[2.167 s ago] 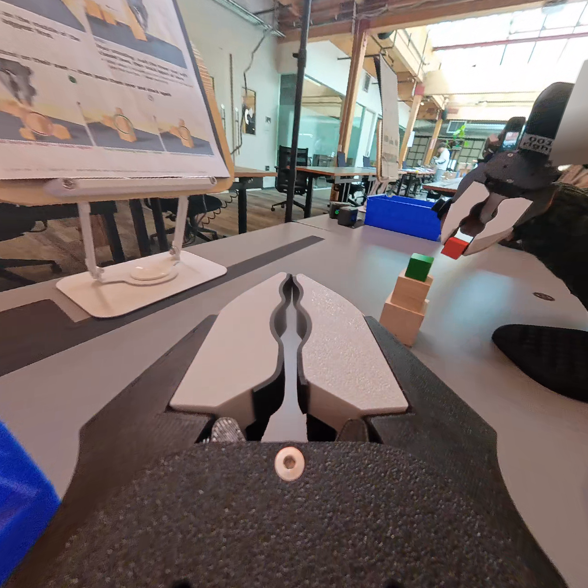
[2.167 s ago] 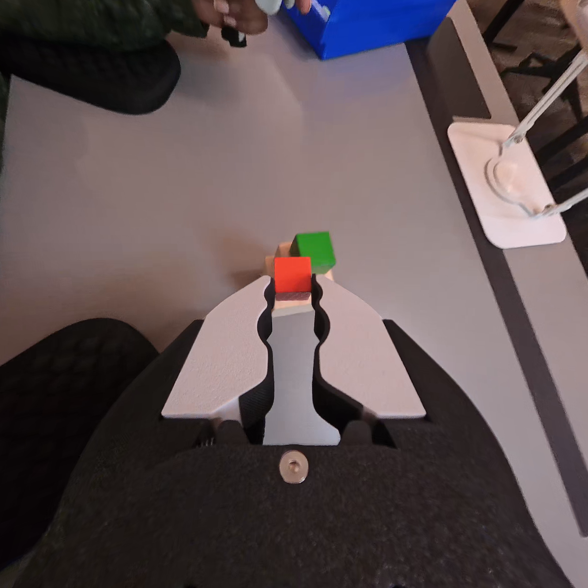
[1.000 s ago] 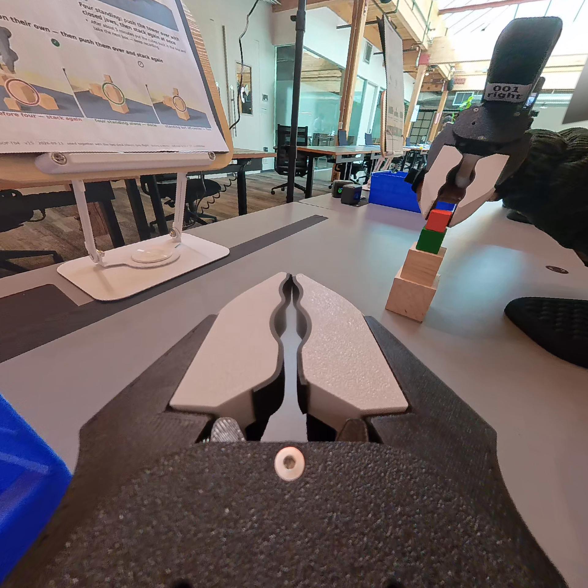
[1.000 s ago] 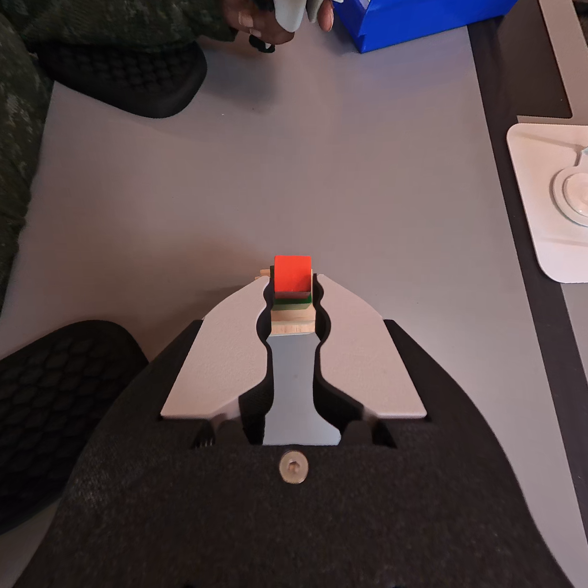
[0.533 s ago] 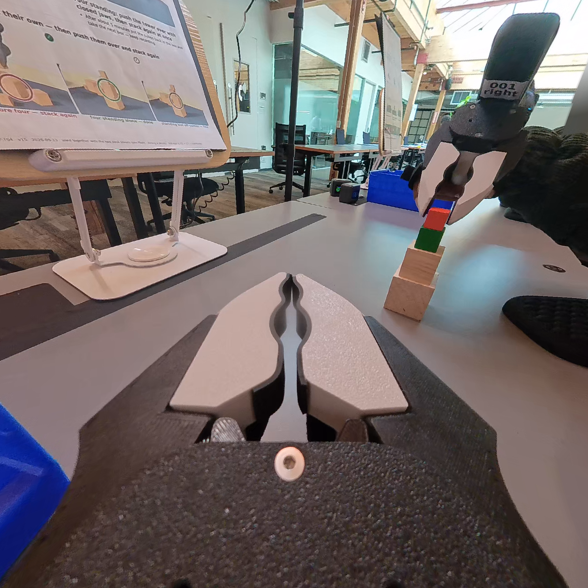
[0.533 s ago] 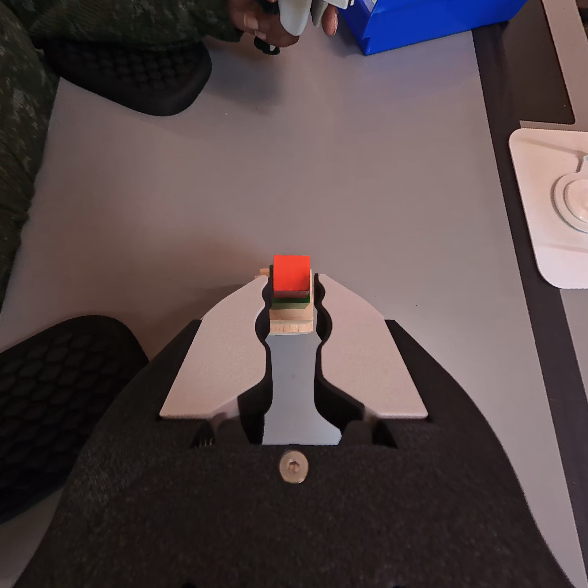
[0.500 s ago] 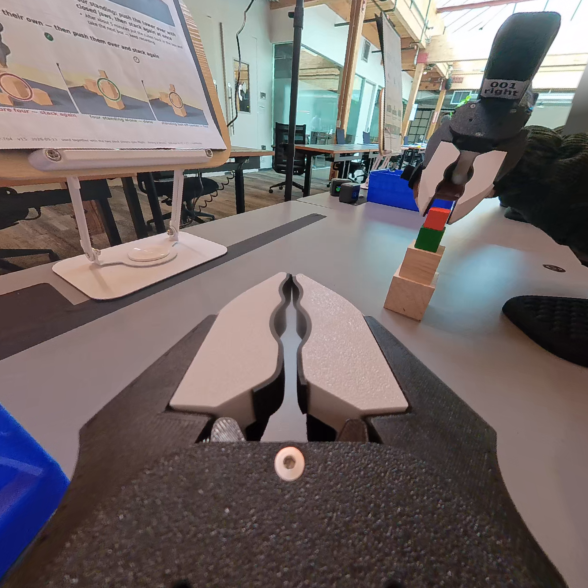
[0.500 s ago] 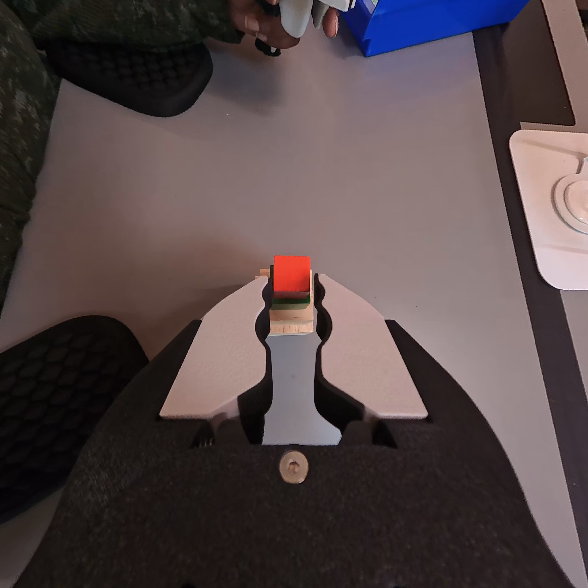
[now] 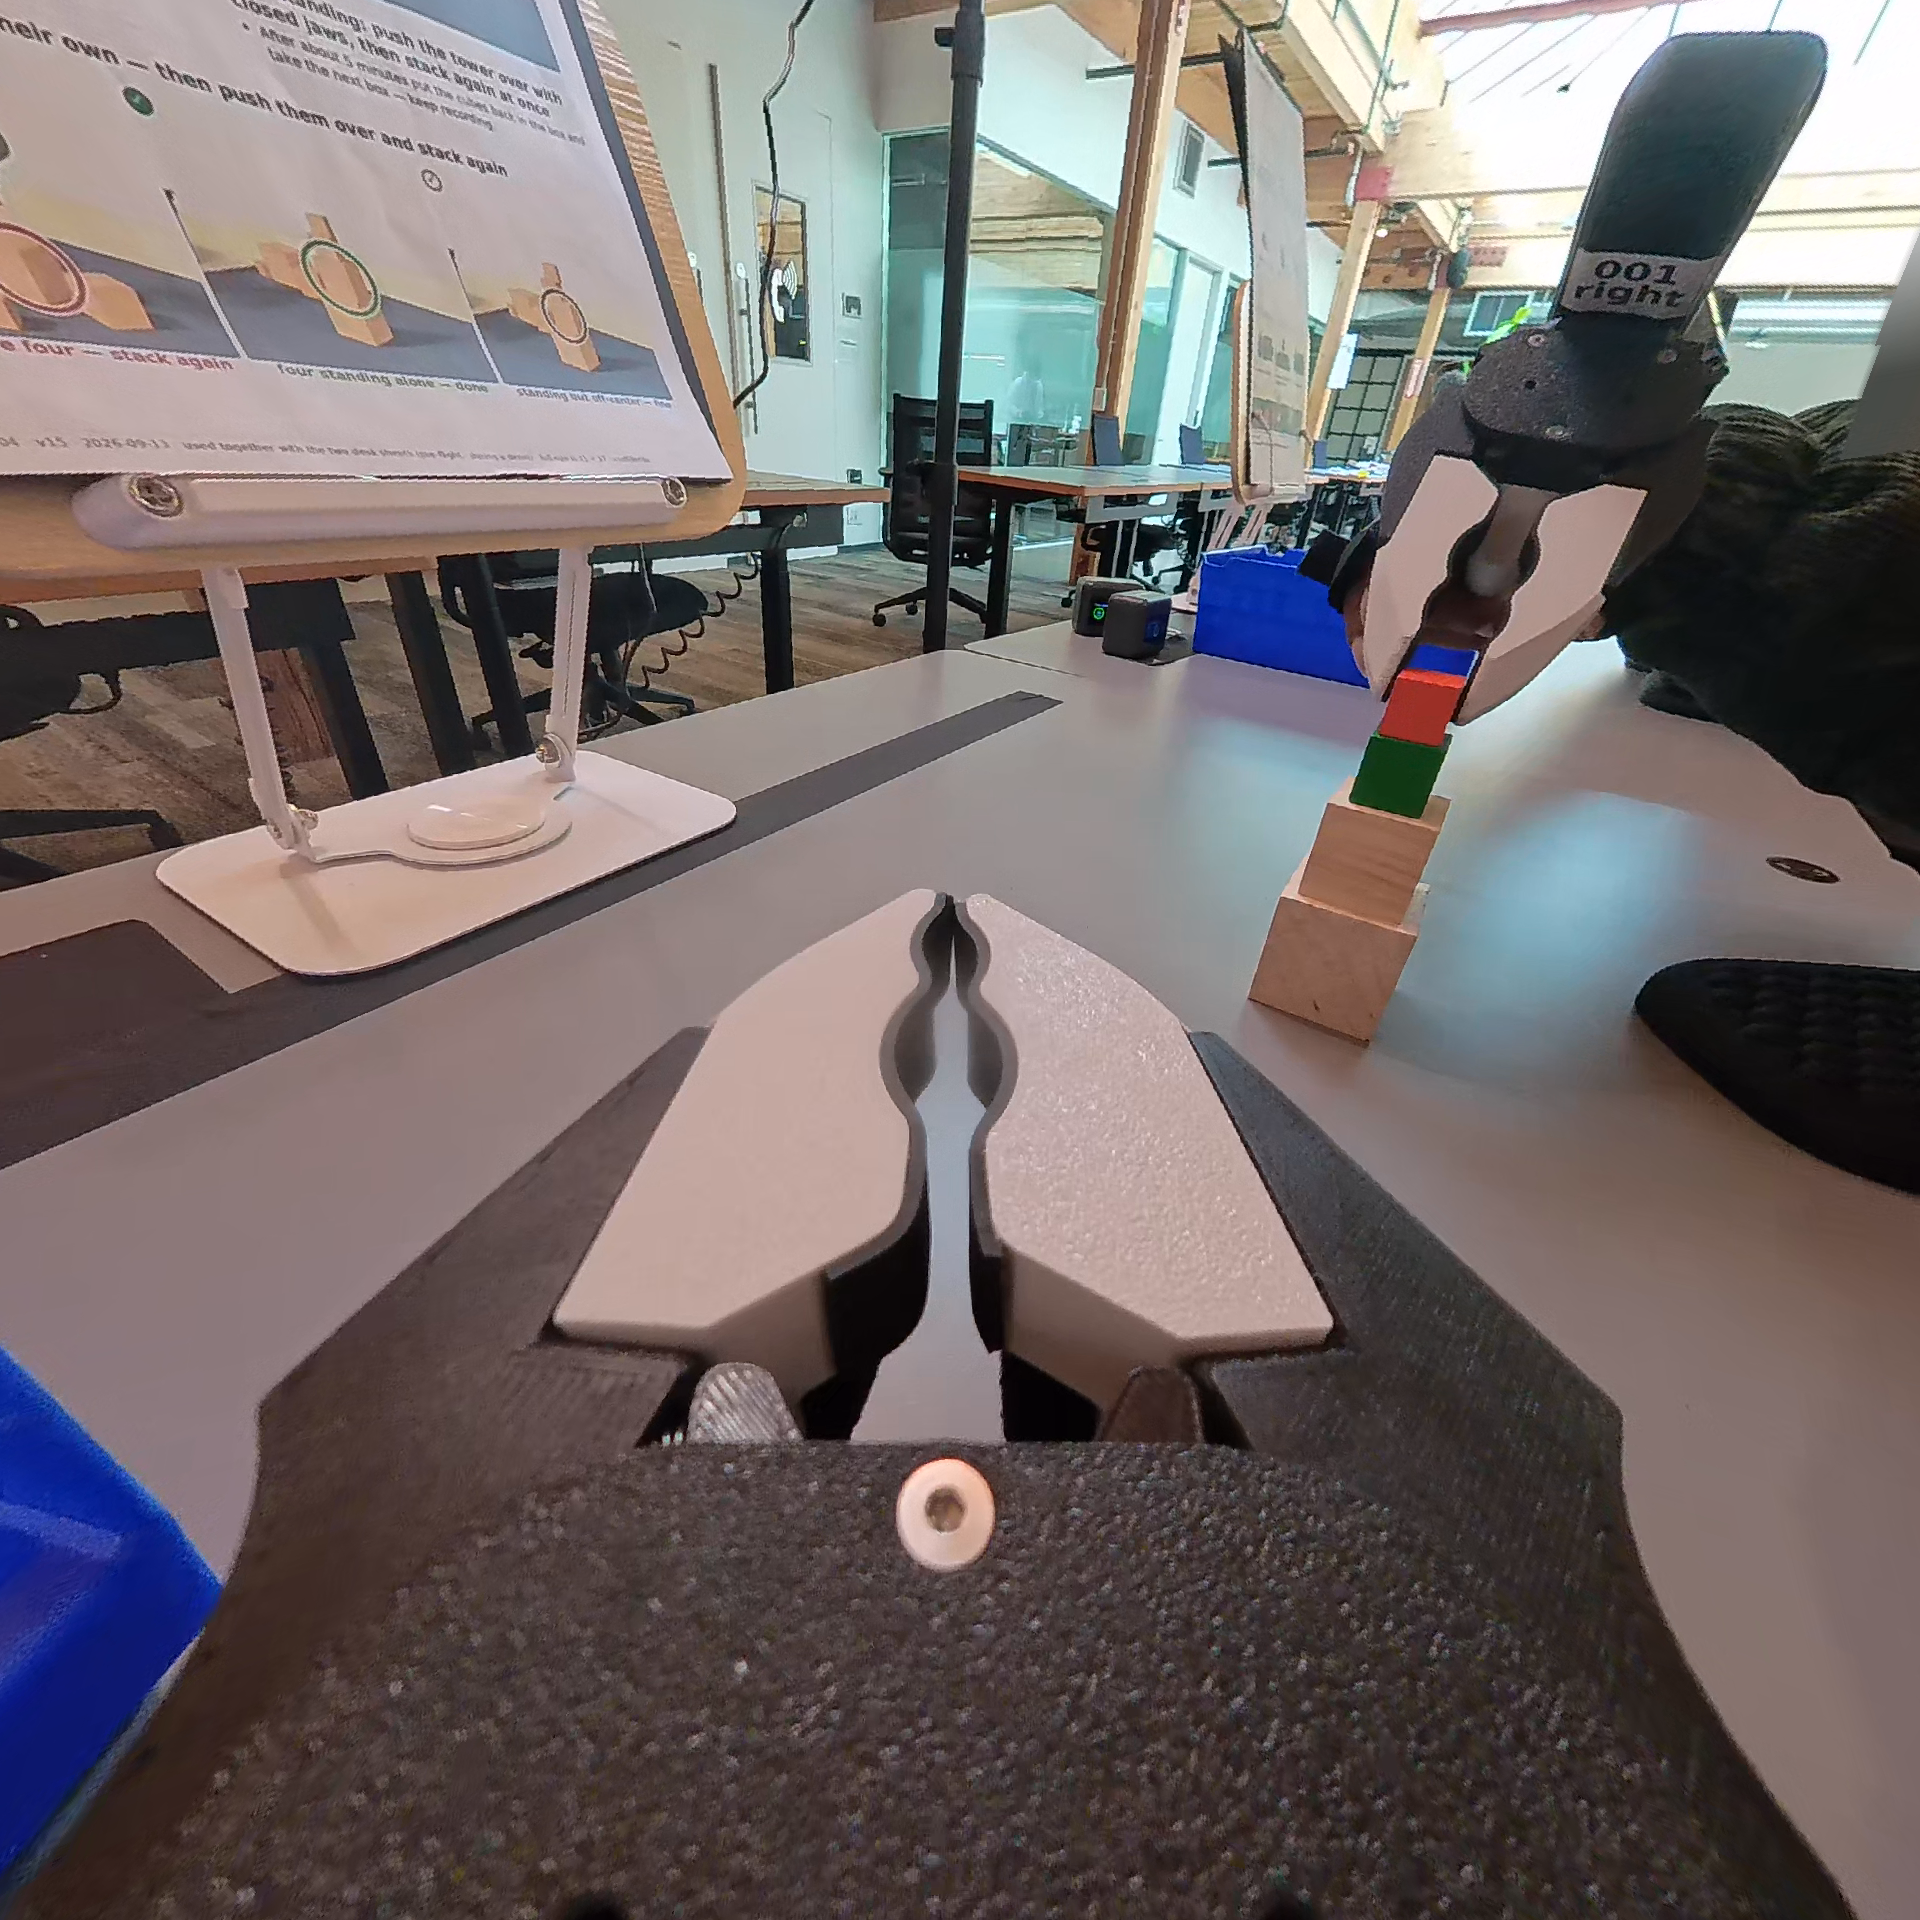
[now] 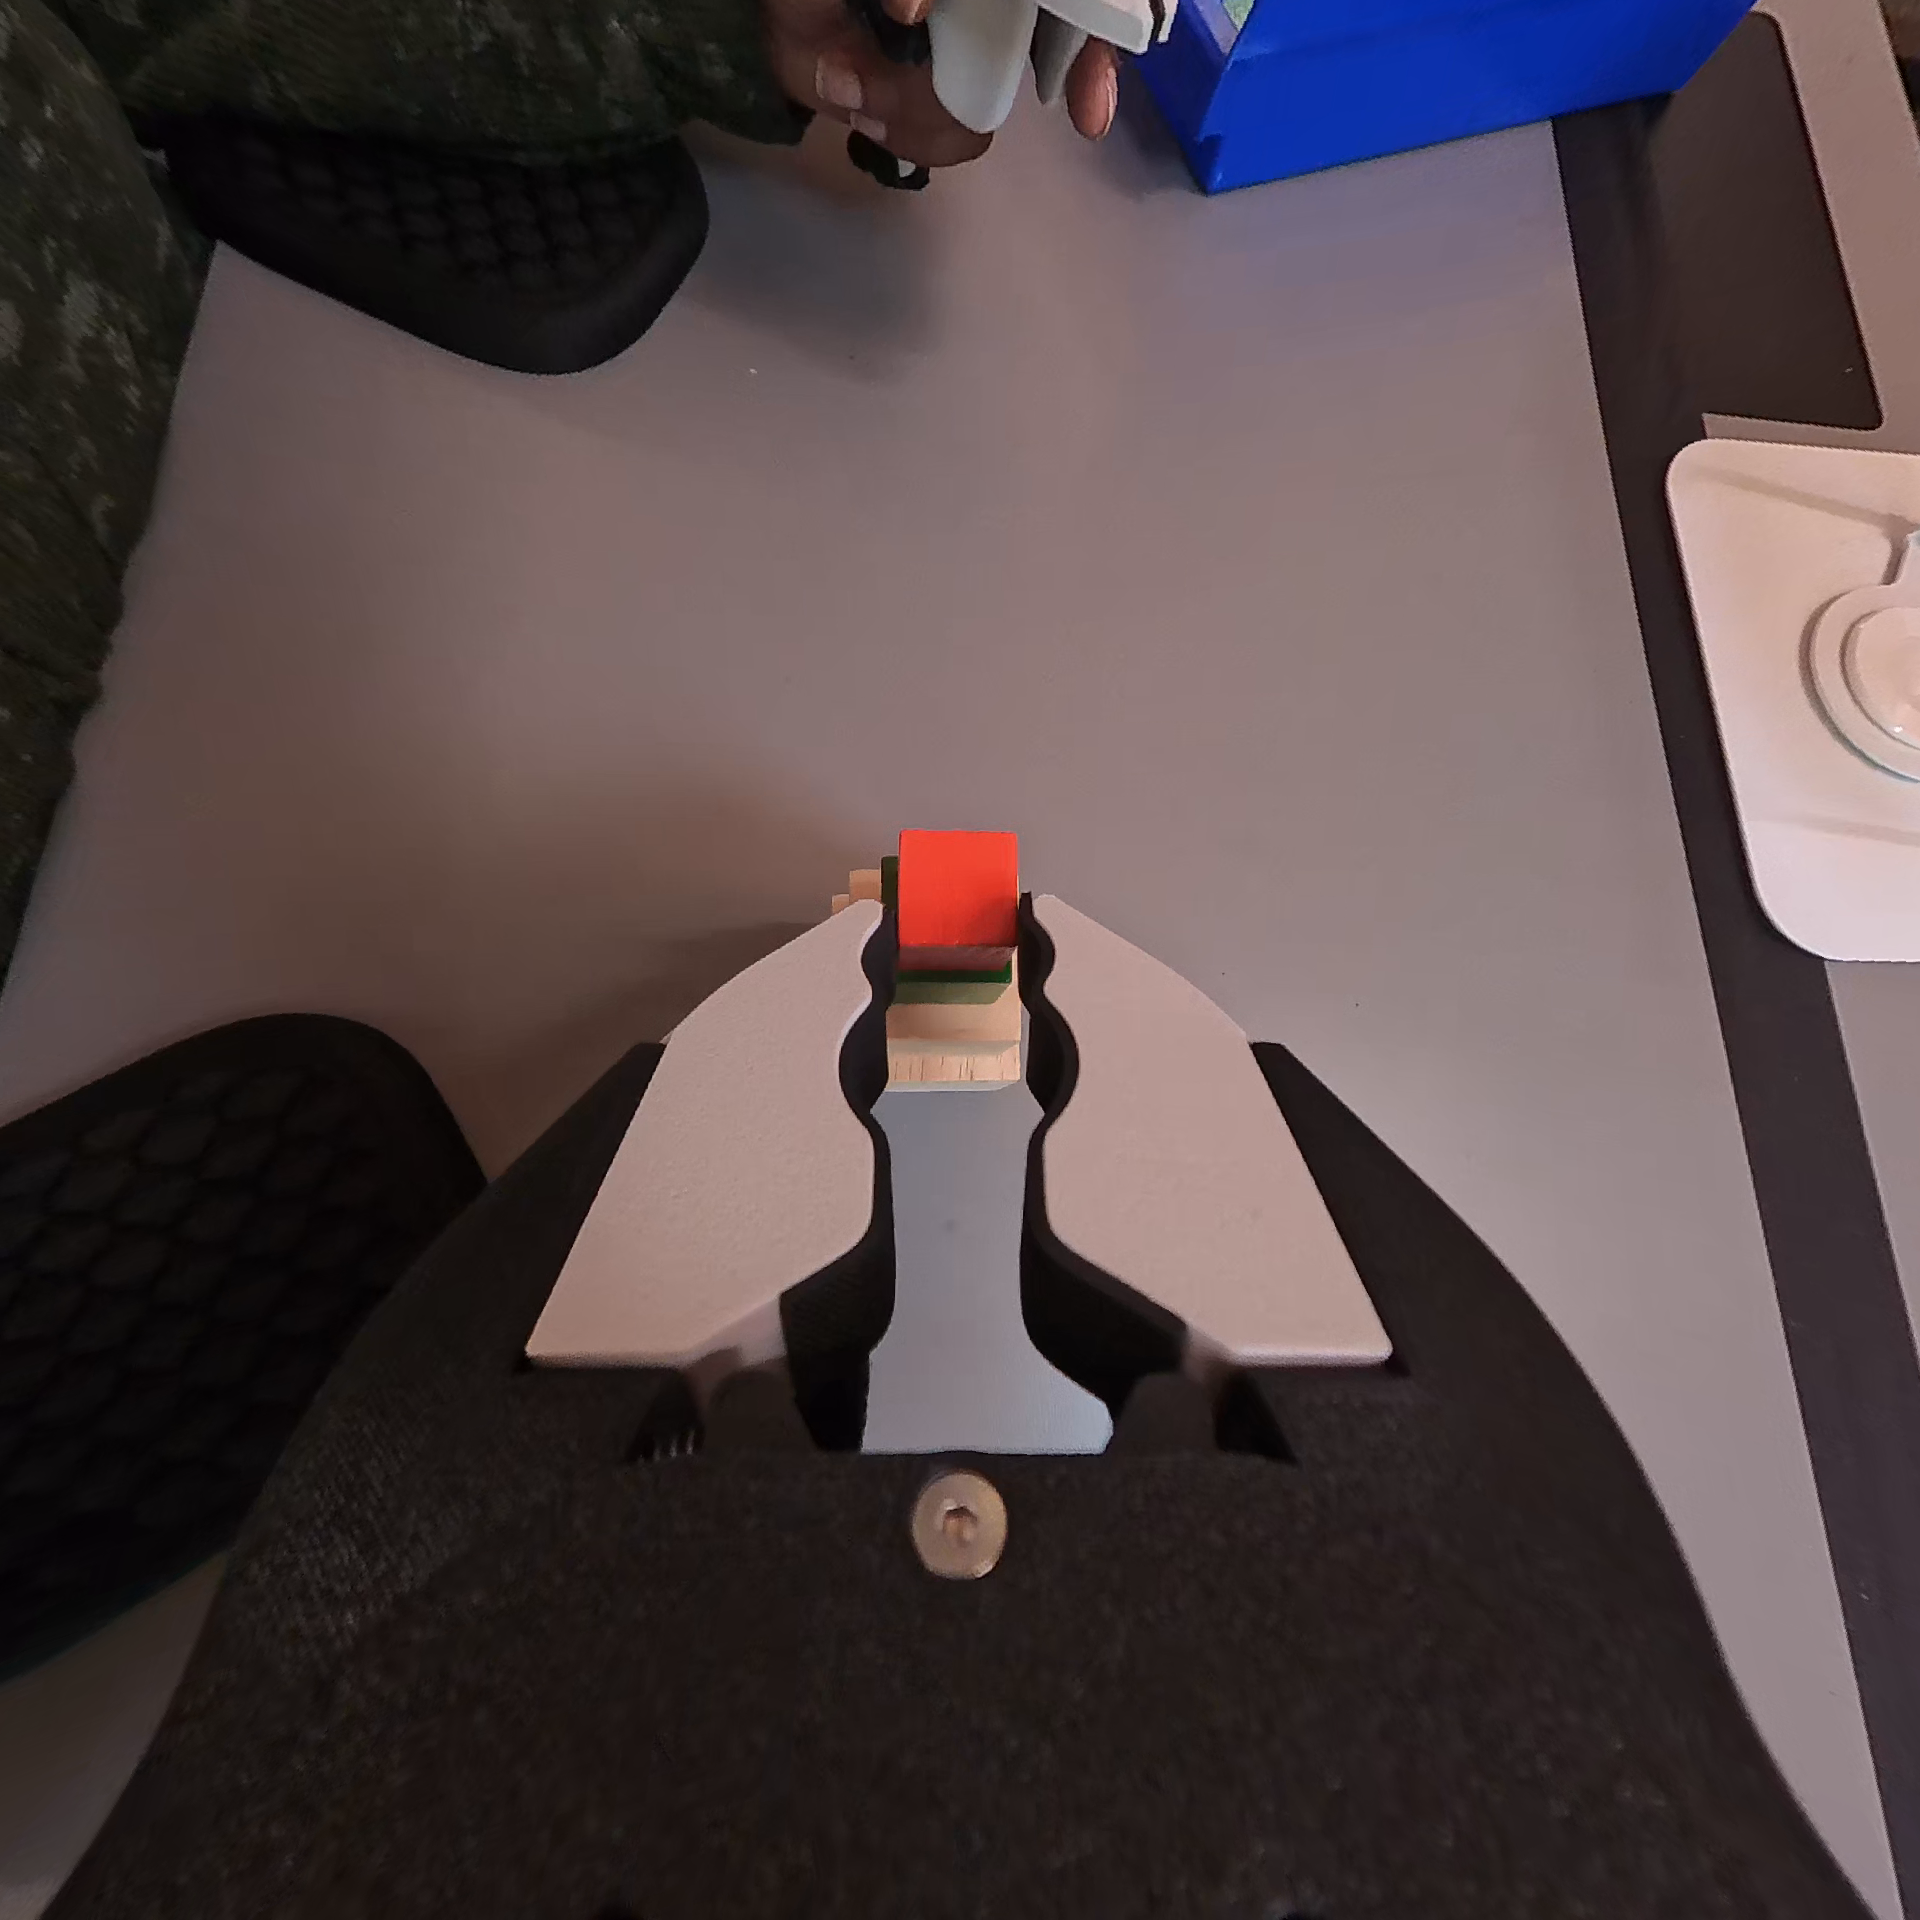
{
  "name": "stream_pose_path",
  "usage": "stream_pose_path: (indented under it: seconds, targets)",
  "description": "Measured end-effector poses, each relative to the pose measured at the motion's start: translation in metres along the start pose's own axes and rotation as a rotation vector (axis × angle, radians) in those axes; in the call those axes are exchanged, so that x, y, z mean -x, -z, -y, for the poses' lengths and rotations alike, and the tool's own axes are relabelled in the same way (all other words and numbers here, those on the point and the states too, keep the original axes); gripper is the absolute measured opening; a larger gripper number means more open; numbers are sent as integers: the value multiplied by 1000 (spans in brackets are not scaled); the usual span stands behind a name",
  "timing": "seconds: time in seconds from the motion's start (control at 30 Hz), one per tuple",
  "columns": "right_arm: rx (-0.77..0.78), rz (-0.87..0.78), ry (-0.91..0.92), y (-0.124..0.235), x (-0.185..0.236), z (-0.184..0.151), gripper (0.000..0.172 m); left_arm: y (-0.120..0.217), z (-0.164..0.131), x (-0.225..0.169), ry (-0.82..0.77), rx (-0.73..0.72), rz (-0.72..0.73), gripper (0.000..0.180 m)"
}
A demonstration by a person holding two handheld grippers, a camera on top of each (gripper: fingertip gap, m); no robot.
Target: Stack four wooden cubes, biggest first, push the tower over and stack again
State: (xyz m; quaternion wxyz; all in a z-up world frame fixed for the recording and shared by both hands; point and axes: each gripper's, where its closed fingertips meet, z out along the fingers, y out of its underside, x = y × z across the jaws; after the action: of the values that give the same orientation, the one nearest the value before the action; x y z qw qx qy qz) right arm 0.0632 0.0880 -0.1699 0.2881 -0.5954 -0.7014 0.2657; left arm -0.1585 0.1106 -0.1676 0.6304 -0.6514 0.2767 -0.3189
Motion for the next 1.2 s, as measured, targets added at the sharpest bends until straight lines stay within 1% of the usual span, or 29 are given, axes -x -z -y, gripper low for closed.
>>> stream_pose_path:
  seconds: [0.17, 0.27, 0.37, 0.5, 0.6, 0.7, 0.8, 0.9, 1.0, 1.1, 1.17, 1.2]
  targets:
    - [-20, -14, 0, 2, 0, 3, 32, 0, 0, 0, 0, 2, 0, 0]
    - [-58, -59, 4, 7, 1, 10, 37, 0, 0, 1, -2, 2, 4, 0]
    - [-137, -168, -10, 18, -3, 17, 37, 1, 2, 1, -6, -2, 12, 0]
    - [-249, -377, -97, 37, -6, 16, 35, 1, 4, 6, -13, 0, 54, 0]
    - [-324, -545, -207, 50, -6, 7, 23, 1, 8, 8, -20, 0, 96, 0]
    - [-378, -711, -319, 58, -6, -9, 0, 1, 9, 12, -47, 13, 151, 0]
    - [-424, -809, -465, 56, -4, -24, 0, 1, 13, 15, -30, 15, 208, 0]
    - [-393, -925, -619, 48, -2, -46, 0, 6, 27, 14, 36, -17, 264, 0]
    - [-286, -1029, -715, 34, 3, -69, 0, 14, 39, 7, 36, -37, 303, 0]
    - [-168, -1071, -725, 15, 13, -81, 3, 22, 37, 1, -14, -26, 317, 0]
    - [-88, -1067, -710, 1, 18, -86, 7, 27, 33, -2, -17, -17, 314, 0]
    - [-45, -1082, -696, -2, 18, -89, 6, 29, 33, -4, -14, -20, 308, 0]
